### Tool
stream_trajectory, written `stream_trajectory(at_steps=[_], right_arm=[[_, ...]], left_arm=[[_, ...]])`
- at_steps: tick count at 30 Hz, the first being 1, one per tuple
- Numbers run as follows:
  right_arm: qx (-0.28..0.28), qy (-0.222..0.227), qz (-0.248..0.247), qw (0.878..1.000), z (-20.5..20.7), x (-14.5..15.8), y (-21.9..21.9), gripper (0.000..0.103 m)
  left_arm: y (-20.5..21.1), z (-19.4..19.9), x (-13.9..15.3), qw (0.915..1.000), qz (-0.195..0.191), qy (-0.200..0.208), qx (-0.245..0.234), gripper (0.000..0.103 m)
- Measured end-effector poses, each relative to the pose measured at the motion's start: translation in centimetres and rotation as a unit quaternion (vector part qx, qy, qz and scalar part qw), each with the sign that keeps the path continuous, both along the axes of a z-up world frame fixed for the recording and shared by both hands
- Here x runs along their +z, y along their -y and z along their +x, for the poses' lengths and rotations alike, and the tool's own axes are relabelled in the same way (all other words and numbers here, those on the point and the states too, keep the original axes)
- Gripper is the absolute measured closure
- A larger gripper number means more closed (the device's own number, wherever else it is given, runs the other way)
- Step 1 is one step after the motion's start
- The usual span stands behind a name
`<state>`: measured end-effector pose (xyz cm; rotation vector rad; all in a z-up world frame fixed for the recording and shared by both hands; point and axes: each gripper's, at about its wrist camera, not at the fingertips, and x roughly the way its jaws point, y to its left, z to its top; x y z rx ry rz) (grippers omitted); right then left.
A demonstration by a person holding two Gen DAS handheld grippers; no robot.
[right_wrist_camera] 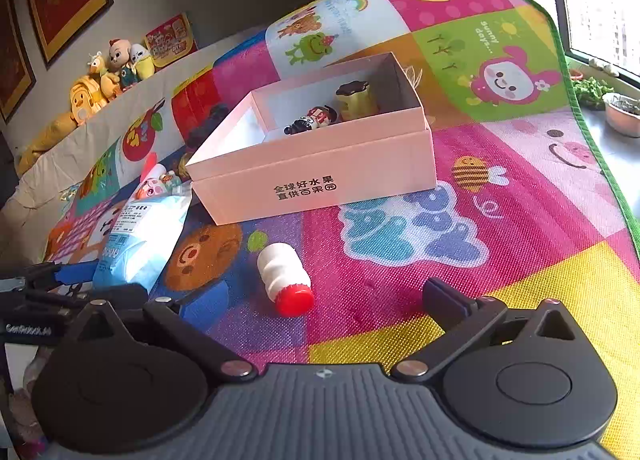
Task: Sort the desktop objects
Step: 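Close the right tool on the yogurt bottle while the left tool holds the packet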
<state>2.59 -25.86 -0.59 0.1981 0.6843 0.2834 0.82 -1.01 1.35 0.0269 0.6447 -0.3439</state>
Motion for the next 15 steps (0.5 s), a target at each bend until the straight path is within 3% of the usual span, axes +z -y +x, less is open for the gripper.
stream_trajectory(at_steps=[4,12,15], right_arm=[[0.008,-0.004,-0.044,0.999,0.0,0.1,-1.2,0.0],[0.003,0.012,-0.123,0.992,-0.6,0.5,-3.0,0.002],[-0.012,0.027,-0.181,0.983,-0.6,0.7,-3.3,0.008]], left_arm=[[0.1,-0.8,-0.6,0.9981,0.039,0.01,0.047,0.0],[-1.9,0.2,-1.0,0.9954,0.004,-0.025,0.092,0.0],[-2.1,0.3,-1.1,0.995,-0.004,-0.028,0.095,0.0]])
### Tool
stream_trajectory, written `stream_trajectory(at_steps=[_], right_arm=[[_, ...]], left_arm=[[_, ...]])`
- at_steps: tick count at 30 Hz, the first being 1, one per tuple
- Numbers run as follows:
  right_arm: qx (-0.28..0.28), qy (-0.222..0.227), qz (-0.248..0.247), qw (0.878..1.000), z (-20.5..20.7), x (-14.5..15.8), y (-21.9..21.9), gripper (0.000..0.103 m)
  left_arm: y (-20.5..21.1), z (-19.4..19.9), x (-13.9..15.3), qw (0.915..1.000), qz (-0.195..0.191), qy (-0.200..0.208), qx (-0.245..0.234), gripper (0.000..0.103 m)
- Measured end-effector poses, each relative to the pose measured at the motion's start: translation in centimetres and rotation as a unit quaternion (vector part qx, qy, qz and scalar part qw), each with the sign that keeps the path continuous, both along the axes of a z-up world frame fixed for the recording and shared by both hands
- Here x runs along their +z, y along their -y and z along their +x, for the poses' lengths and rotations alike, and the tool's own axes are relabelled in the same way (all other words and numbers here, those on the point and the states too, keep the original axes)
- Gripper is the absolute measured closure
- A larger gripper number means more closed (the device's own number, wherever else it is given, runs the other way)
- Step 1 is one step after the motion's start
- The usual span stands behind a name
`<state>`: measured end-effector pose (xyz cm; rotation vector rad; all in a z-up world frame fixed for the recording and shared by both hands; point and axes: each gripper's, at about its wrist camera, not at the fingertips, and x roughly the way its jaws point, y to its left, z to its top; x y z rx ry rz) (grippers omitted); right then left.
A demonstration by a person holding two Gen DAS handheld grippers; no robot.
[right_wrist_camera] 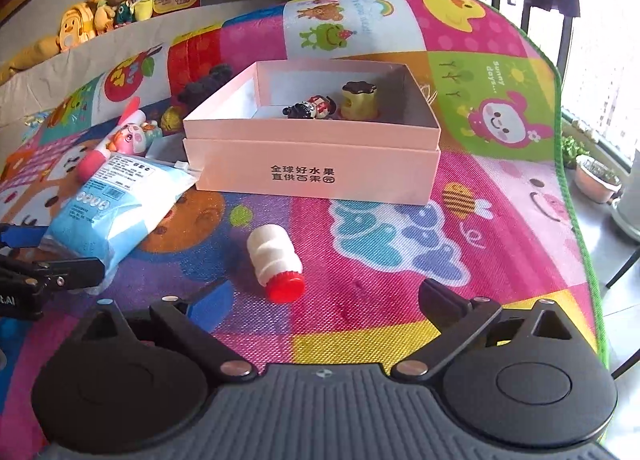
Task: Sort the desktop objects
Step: 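Close the right tool on the yogurt bottle while the left tool holds the packet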
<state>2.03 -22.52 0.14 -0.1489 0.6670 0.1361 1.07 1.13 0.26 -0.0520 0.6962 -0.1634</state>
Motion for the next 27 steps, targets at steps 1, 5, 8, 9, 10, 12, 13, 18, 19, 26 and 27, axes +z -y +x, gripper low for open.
stream_trajectory(at_steps=[1,5,8,9,10,12,13,18,19,26,27], right_arm=[[-0.017,0.017,-0.034,0.999,0.2,0.1,-0.1,0.008],[-0.043,0.044,-0.032,0.998,0.5,1.3,0.9,0.009],[-0.018,0.027,0.019,0.999,0.3,1.4,1.1,0.013],[-0.012,0.025,0.019,0.999,0.3,1.3,0.8,0.019],[-0.008,0.019,0.017,1.0,0.5,1.0,0.4,0.023],[-0.001,0.004,0.024,1.0,1.0,0.6,0.0,0.037],[0.005,0.001,0.03,1.0,1.2,0.5,0.0,0.039],[0.039,0.003,0.022,0.999,2.3,0.2,-0.7,0.04],[0.046,0.004,0.02,0.999,2.5,0.2,-0.8,0.04],[0.097,0.013,0.012,0.995,3.9,-0.1,-1.0,0.04],[0.101,0.01,0.016,0.995,4.1,-0.1,-0.9,0.04]], left_arm=[[0.1,0.0,0.0,1.0,0.001,0.0,0.0,0.0],[0.2,-0.1,0.0,1.0,0.002,0.001,0.001,0.0],[0.2,-0.1,0.0,1.0,0.003,0.001,0.001,0.0],[0.2,-0.1,0.0,1.0,0.003,0.001,0.001,0.0],[0.2,-0.1,0.0,1.0,0.003,0.001,0.001,0.0],[0.2,-0.1,0.0,1.0,0.002,0.001,0.001,0.0],[0.2,-0.1,0.0,1.0,0.002,0.001,0.001,0.0],[0.2,-0.1,0.0,1.0,0.002,0.001,0.001,0.0],[0.2,-0.1,0.0,1.0,0.002,0.001,0.001,0.0],[0.2,-0.1,0.0,1.0,0.003,0.001,0.001,0.0],[0.2,-0.1,0.0,1.0,0.003,0.001,0.001,0.0]])
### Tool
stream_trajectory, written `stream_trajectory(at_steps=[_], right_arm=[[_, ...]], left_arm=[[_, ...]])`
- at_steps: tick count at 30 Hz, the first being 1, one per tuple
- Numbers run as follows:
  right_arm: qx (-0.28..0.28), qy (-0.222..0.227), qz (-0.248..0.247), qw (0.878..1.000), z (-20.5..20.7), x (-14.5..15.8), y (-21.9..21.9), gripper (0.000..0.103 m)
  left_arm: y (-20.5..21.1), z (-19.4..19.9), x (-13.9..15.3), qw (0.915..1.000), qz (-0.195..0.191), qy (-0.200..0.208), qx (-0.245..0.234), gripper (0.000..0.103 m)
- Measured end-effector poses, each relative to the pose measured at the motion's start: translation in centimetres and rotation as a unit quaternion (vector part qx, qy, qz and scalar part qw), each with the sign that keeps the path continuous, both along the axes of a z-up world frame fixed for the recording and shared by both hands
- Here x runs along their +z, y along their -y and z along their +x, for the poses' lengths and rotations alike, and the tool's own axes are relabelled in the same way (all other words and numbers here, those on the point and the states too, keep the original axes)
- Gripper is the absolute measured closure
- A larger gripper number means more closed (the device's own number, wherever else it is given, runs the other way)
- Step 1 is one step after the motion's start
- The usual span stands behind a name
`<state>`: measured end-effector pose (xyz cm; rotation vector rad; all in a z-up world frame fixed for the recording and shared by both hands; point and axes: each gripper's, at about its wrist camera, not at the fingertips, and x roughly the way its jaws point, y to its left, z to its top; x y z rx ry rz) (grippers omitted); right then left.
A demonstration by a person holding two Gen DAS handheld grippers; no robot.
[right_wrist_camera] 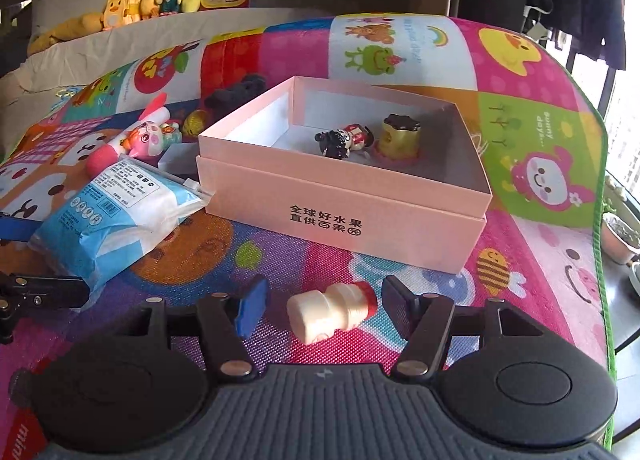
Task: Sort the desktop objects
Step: 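Close the right tool on the yogurt bottle while the left tool holds the packet, then carry the packet into the pink box with the left tool while the right tool drops the bottle inside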
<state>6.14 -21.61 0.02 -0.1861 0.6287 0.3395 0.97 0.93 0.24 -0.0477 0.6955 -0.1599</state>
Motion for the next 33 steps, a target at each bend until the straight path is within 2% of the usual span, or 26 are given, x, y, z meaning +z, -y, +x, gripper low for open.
stream_trajectory(at_steps=[8,13,19,21,23,24,27,33], right_arm=[[0.018,-0.026,0.023,0.999,-0.7,-0.2,0.1,0.04],[0.027,-0.027,0.032,0.999,-2.0,-0.1,-0.1,0.04],[-0.009,-0.027,0.027,0.999,-1.7,-0.1,-0.5,0.04],[-0.012,-0.029,0.031,0.999,-1.5,-0.2,-0.5,0.049],[-0.017,-0.028,0.036,0.999,-1.5,-0.2,-0.4,0.052],[-0.02,-0.027,0.04,0.999,-1.5,-0.1,-0.3,0.057],[-0.032,-0.027,0.046,0.998,-1.6,0.0,-0.1,0.058],[-0.025,-0.006,0.054,0.998,-3.5,1.6,0.6,0.058]], left_arm=[[0.0,0.0,0.0,1.0,0.0,0.0,0.0,0.0],[0.1,0.0,0.0,1.0,0.001,0.0,0.0,0.0],[0.1,0.0,-0.1,1.0,0.001,0.0,0.0,0.0],[0.1,0.0,-0.1,1.0,0.001,0.0,0.0,0.0],[0.1,0.0,-0.1,1.0,0.001,0.0,0.0,0.0],[0.1,0.0,-0.1,1.0,0.0,0.0,0.0,0.0],[-0.1,-0.1,0.0,1.0,-0.005,0.002,0.002,0.0],[1.9,0.0,1.9,0.9988,0.022,0.039,-0.023,0.0]])
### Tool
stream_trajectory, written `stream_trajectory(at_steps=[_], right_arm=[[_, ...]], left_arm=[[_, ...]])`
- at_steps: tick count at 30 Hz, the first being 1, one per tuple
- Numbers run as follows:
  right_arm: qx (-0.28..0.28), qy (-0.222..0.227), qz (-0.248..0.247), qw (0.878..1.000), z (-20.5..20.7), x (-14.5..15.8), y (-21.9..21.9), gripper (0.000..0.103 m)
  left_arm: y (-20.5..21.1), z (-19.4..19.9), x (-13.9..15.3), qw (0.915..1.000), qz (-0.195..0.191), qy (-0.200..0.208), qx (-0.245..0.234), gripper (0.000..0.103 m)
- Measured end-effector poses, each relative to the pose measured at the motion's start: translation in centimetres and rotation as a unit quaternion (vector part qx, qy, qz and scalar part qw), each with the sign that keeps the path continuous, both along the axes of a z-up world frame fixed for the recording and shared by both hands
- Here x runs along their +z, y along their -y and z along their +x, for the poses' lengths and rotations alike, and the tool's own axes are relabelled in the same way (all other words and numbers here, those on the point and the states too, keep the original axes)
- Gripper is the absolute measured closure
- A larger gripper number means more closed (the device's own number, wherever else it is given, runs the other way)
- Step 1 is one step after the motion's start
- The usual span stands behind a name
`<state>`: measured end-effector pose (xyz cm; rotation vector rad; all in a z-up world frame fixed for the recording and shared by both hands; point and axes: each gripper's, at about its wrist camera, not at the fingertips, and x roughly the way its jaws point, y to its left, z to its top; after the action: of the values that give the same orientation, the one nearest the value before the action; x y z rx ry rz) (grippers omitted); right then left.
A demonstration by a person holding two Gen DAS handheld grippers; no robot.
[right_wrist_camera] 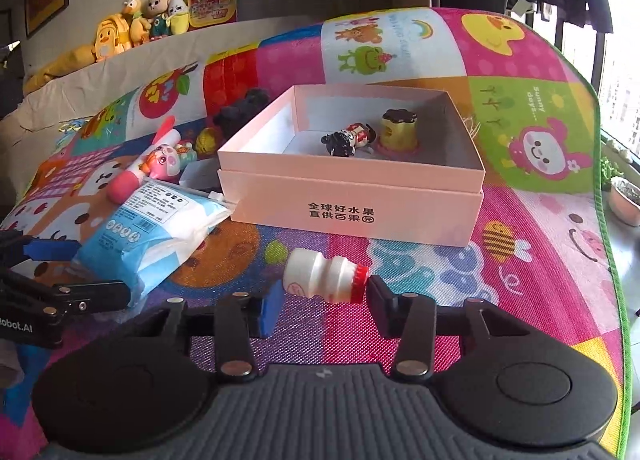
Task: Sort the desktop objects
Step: 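Carry the packet into the pink box with the left tool while the right tool drops the bottle inside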
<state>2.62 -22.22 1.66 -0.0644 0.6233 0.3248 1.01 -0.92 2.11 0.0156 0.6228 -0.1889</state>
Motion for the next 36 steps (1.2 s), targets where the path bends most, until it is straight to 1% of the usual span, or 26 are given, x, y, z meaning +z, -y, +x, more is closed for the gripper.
stream_trajectory(at_steps=[5,7,9,10,11,12,14,18,21,23,26,30,32,34,36], right_arm=[[0.009,0.009,-0.008,1.0,-1.8,1.0,0.3,0.058],[0.013,0.011,-0.015,1.0,-2.4,1.2,0.4,0.058],[0.013,0.015,-0.02,1.0,-3.2,1.6,0.8,0.058],[0.013,0.016,-0.02,1.0,-3.5,1.7,1.1,0.058],[0.014,0.015,-0.018,1.0,-3.8,1.8,1.4,0.058],[0.013,0.015,-0.018,1.0,-4.1,1.9,1.6,0.058],[0.012,0.016,-0.018,1.0,-4.7,2.1,2.1,0.058],[0.013,0.026,-0.02,0.999,-6.0,2.7,2.7,0.058],[0.011,0.04,-0.017,0.999,-6.9,3.5,3.4,0.058],[0.009,0.05,-0.01,0.999,-7.6,4.1,3.9,0.058],[0.008,0.067,0.002,0.998,-8.3,5.2,4.4,0.058],[0.01,0.095,0.016,0.995,-9.0,7.0,4.8,0.058],[0.009,0.11,0.019,0.994,-9.2,7.7,4.9,0.058],[0.005,0.118,0.022,0.993,-9.0,8.3,5.2,0.058],[-0.001,0.117,0.022,0.993,-8.5,8.3,5.3,0.058]], left_arm=[[2.8,2.8,0.1,0.9974,0.07,0.015,-0.003,0.0],[3.1,3.4,-0.2,0.9969,0.078,0.011,-0.007,0.001],[2.9,3.5,-0.4,0.9974,0.071,0.003,-0.01,0.015],[2.7,3.5,-0.5,0.9977,0.067,-0.006,-0.007,0.033],[2.5,3.3,-0.7,0.9978,0.065,-0.011,0.0,0.04],[2.3,3.0,-0.7,0.998,0.062,-0.012,0.005,0.039],[2.0,2.1,-0.5,0.9981,0.061,-0.012,0.002,0.043],[1.9,-1.2,0.6,0.997,0.075,-0.001,-0.022,0.044],[1.9,-3.8,2.6,0.9967,0.067,0.017,-0.042,0.044],[2.3,-4.8,4.5,0.9953,0.065,0.043,-0.058,0.044],[3.5,-5.2,7.7,0.989,0.079,0.093,-0.084,0.044],[5.7,-2.4,10.9,0.98,0.09,0.14,-0.109,0.044],[7.1,-0.2,11.9,0.972,0.105,0.163,-0.133,0.044],[8.8,2.5,12.4,0.9625,0.122,0.174,-0.169,0.043],[10.6,5.4,12.1,0.9529,0.147,0.184,-0.191,0.037]])
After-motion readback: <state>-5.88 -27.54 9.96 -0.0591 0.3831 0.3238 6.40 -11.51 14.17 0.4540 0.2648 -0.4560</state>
